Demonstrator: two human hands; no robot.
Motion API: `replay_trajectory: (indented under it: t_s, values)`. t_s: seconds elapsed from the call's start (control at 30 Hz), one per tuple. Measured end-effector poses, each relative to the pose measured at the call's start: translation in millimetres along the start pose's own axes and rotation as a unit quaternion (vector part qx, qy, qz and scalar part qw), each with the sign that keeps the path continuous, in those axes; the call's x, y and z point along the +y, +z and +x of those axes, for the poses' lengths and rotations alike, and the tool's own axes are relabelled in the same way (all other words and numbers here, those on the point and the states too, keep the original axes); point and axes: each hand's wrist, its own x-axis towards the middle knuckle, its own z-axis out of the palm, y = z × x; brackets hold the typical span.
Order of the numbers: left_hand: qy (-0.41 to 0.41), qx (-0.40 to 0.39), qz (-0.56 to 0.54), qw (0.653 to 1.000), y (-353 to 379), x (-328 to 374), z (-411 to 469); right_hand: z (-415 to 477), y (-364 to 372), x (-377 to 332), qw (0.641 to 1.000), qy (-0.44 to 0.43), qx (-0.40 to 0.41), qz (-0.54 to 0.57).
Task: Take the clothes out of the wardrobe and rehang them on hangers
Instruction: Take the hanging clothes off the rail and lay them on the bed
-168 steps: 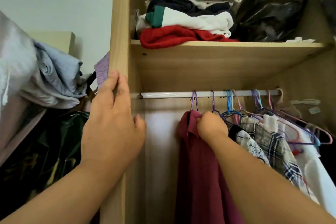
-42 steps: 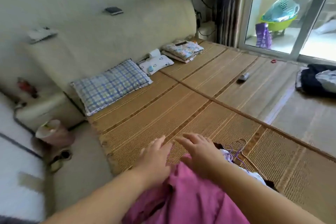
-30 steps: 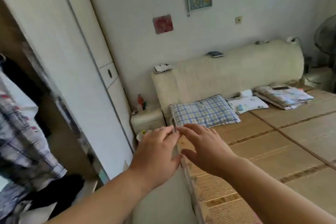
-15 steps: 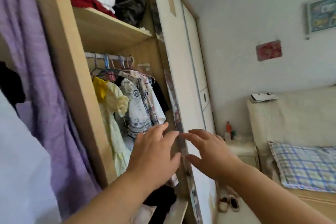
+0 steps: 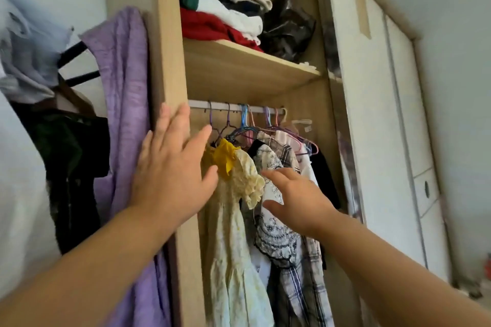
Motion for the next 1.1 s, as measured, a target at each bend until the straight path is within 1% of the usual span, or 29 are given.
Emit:
replay_trajectory:
  t_s: [0.1, 0.2, 0.27, 0.33, 0.43, 0.5, 0.57, 0.6, 0.67, 0.77, 0.83, 0.97, 1.1]
  values:
    - [-0.057, 0.030, 0.026, 0.998, -3, 3, 30, 47, 10, 16, 0.999, -0.031, -0.002, 0.018]
    - [-0.080, 0.061, 0.053, 0.993, 1, 9, 46, 87, 18, 24, 0.997, -0.055, -0.009, 0.044]
    - [-0.073, 0.083, 0.114, 0.987, 8, 10, 49, 108, 22, 26, 0.996, -0.072, -0.014, 0.054]
    - [-0.060, 0.086, 0.185, 0.977, 11, 10, 49, 130, 28, 27, 0.994, -0.075, -0.032, 0.067]
    - [-0.052, 0.088, 0.241, 0.965, 13, 10, 50, 168, 48, 29, 0.991, -0.084, -0.058, 0.088]
    - [-0.050, 0.101, 0.264, 0.958, 14, 11, 50, 189, 63, 29, 0.989, -0.095, -0.032, 0.107]
    - [-0.048, 0.120, 0.279, 0.952, 15, 13, 49, 206, 74, 29, 0.987, -0.088, 0.016, 0.134]
    - [-0.047, 0.128, 0.283, 0.949, 16, 14, 48, 212, 77, 29, 0.987, -0.077, 0.027, 0.141]
    - [-0.041, 0.140, 0.288, 0.947, 16, 15, 48, 224, 83, 28, 0.990, -0.034, 0.018, 0.137]
    - [-0.046, 0.152, 0.283, 0.946, 17, 16, 48, 238, 90, 29, 0.988, 0.032, -0.026, 0.151]
    - [-0.055, 0.152, 0.278, 0.947, 16, 16, 48, 242, 95, 29, 0.985, 0.044, -0.043, 0.158]
    - [-0.053, 0.152, 0.283, 0.946, 16, 17, 48, 243, 98, 33, 0.981, 0.058, -0.007, 0.182]
    - [-0.050, 0.158, 0.281, 0.945, 17, 17, 48, 243, 92, 34, 0.979, 0.047, 0.003, 0.199]
